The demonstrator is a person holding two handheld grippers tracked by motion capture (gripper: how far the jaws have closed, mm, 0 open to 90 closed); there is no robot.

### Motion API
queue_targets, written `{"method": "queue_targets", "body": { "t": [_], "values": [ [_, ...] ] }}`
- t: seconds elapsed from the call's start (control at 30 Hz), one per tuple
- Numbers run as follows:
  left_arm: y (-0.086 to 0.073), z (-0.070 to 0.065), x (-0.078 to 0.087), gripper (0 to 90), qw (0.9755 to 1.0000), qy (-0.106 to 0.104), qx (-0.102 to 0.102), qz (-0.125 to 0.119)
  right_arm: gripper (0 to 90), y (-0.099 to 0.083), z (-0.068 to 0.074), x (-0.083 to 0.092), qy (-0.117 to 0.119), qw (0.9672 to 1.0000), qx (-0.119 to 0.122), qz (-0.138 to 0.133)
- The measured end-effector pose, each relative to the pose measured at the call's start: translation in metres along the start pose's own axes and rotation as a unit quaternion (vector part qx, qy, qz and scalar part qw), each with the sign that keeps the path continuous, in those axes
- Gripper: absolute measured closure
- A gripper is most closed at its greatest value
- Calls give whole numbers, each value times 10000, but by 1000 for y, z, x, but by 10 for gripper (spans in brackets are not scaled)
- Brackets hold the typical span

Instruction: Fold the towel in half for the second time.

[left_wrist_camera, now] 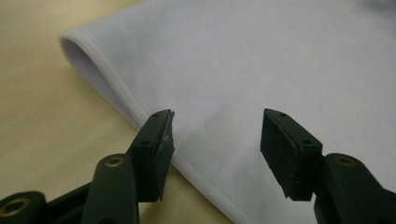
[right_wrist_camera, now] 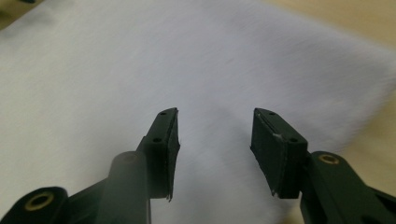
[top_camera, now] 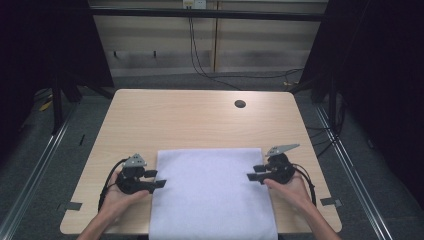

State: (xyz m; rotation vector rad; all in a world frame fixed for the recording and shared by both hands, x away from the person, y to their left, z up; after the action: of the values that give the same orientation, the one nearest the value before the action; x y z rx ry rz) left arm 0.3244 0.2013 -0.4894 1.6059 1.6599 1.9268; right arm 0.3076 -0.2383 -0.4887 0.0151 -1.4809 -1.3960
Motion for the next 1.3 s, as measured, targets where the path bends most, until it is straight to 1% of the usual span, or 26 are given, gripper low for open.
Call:
{"method": "queue_targets", "body": {
  "t": [0.03, 0.07, 0.1, 0.13, 0.2, 0.27, 0.3, 0.37, 0.47, 0.5, 0.53, 0.57, 0.6, 0.63, 0.67, 0.73, 0.77, 0.83, 0.87, 0.93, 1.0, 1.07, 1.1, 1.17, 1.2, 1.3],
  "values": [
    [3, 2, -1, 441, 10000, 45, -11, -34, 528, 5, -14, 2, -149, 9998, -74, -114],
    [8, 7, -2, 441, 9995, 259, -148, -68, 528, 7, -19, 2, -184, 9996, -120, -165],
    [13, 13, -5, 440, 9994, 286, -160, -85, 528, 9, -29, 3, -249, 9991, -189, -268],
    [17, 20, -8, 440, 9997, 204, -24, -120, 528, 12, -38, 2, -354, 9986, -236, -324],
    [23, 30, -12, 439, 9988, 475, -62, -129, 526, 14, -54, 0, -469, 9975, -323, -416],
    [26, 39, -17, 437, 9990, 400, 103, -179, 526, 16, -65, -2, -425, 9969, -428, -511],
    [26, 45, -20, 436, 9984, 482, 151, -255, 526, 18, -67, -5, -393, 9968, -453, -520],
    [24, 53, -25, 428, 9968, 564, 466, -332, 531, 21, -69, -13, -413, 9974, -392, -447],
    [24, 58, -33, 414, 9975, 565, 412, -100, 551, 28, -72, -23, -462, 9977, -328, -383],
    [25, 60, -34, 414, 9971, 675, 338, -132, 567, 29, -74, -25, -388, 9979, -342, -390],
    [26, 60, -34, 413, 9968, 701, 341, -201, 581, 30, -76, -27, -401, 9979, -356, -350],
    [26, 61, -36, 413, 9970, 633, 403, -203, 593, 30, -78, -27, -402, 9980, -372, -326],
    [26, 62, -37, 415, 9973, 575, 423, -150, 595, 29, -79, -27, -245, 9982, -450, -322],
    [26, 63, -39, 428, 9972, 591, 441, -126, 595, 27, -80, -28, -198, 9982, -480, -286],
    [25, 65, -41, 444, 9970, 535, 522, -177, 598, 26, -79, -28, -275, 9982, -463, -273],
    [24, 68, -43, 491, 9969, 530, 542, -198, 612, 22, -77, -27, -244, 9983, -434, -299],
    [22, 69, -44, 516, 9968, 460, 616, -233, 613, 22, -77, -28, -292, 9983, -443, -261],
    [20, 70, -47, 529, 9972, 444, 580, -163, 612, 21, -79, -29, -266, 9981, -490, -274],
    [19, 70, -49, 525, 9970, 416, 631, -157, 612, 21, -80, -29, -233, 9981, -511, -270],
    [18, 69, -51, 502, 9978, 351, 535, -144, 613, 18, -81, -32, -264, 9982, -505, -184],
    [20, 67, -52, 504, 9981, 401, 463, -86, 613, 16, -81, -34, -195, 9984, -504, -160],
    [20, 67, -52, 564, 9983, 442, 381, -71, 666, 16, -79, -34, -239, 9980, -559, -157],
    [20, 68, -53, 637, 9986, 280, 429, -91, 722, 16, -78, -37, -160, 9982, -543, -175],
    [20, 67, -54, 704, 9989, 301, 337, -79, 778, 16, -76, -38, -114, 9985, -520, -140],
    [19, 67, -53, 743, 9994, 226, 278, -6, 794, 16, -76, -38, -92, 9985, -526, -123],
    [20, 67, -51, 846, 9993, 179, 308, -112, 839, 16, -76, -36, -39, 9982, -564, -200]
  ]
}}
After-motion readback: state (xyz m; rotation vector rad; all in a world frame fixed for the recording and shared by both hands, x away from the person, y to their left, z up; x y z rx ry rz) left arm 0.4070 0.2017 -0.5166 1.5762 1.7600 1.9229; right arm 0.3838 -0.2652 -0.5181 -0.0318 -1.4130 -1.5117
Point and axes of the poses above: each handheld gripper's, and its own axes: x roughly backward along the jaws, y roughly out of its top, z roughly to its left, the point moved 2 cm from there along -x, roughly forward along the jaws, and after that the axes turned 5 degrees about -z, right-handed, at the moved point
